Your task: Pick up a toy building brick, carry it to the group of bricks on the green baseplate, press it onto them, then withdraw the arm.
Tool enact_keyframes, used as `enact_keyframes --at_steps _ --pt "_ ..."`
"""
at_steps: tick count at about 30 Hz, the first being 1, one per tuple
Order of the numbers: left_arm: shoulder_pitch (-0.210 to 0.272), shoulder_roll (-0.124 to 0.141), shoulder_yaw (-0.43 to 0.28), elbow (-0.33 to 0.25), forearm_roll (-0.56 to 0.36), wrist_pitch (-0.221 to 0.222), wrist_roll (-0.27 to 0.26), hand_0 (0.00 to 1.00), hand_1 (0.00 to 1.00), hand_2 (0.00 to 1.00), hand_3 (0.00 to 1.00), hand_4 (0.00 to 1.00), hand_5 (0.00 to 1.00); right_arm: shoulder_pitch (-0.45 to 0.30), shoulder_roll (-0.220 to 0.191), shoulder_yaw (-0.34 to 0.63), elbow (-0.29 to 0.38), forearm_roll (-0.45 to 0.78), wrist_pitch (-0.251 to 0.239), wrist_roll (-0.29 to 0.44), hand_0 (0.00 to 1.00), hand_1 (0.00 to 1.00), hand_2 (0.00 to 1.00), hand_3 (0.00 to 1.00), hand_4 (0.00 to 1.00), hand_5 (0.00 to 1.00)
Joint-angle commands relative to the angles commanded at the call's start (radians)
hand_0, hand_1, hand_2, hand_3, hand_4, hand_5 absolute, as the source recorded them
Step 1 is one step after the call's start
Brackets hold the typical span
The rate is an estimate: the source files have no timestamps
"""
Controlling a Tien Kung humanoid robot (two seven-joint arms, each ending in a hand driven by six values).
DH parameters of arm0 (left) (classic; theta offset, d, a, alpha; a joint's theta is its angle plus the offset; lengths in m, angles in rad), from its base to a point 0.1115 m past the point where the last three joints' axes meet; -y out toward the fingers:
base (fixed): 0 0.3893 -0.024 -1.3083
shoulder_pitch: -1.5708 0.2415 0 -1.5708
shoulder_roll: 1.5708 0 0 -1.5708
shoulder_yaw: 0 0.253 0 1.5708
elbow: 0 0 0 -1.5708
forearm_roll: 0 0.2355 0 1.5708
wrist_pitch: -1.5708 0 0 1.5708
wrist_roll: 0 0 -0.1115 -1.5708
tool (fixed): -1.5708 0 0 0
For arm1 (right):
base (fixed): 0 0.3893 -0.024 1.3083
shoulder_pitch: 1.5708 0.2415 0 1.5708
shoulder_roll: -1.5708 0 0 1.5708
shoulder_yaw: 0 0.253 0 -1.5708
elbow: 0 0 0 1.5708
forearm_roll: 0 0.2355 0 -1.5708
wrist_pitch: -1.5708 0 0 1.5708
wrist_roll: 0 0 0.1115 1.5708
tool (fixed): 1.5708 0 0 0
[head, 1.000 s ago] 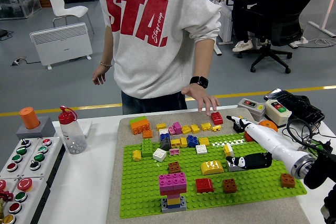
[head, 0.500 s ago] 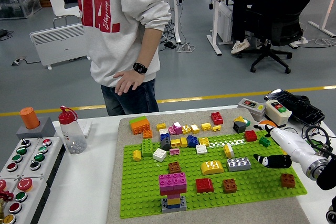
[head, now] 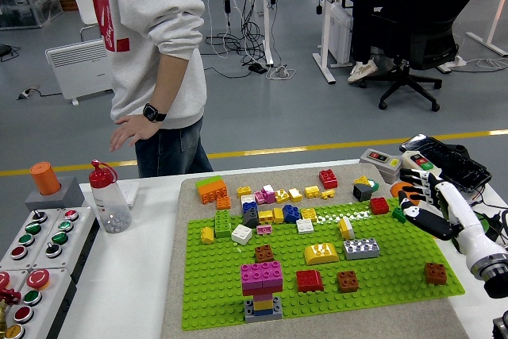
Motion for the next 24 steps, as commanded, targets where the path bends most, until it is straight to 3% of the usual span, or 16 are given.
enact_keyframes --at_steps 6,12,24 --pt "-0.001 0.000 0.001 0.000 0.003 -0.001 0.000 0.653 0.688 0.672 0.579 0.282 0.998 -0.072 0.043 0.147 0.019 0.224 0.076 0.003 0.808 0.784 0.799 0.779 0.519 0.349" --pt "-0.003 0.001 0.002 0.000 0.004 0.000 -0.001 0.654 0.687 0.672 0.579 0.281 0.998 -0.115 0.082 0.271 0.044 0.461 0.111 0.007 0.815 0.785 0.795 0.770 0.523 0.372" --pt "0.000 -0.002 -0.002 0.000 0.010 0.001 0.000 0.656 0.687 0.672 0.579 0.281 0.998 -0.147 0.107 0.309 0.044 0.901 0.137 0.014 0.817 0.786 0.794 0.768 0.535 0.394"
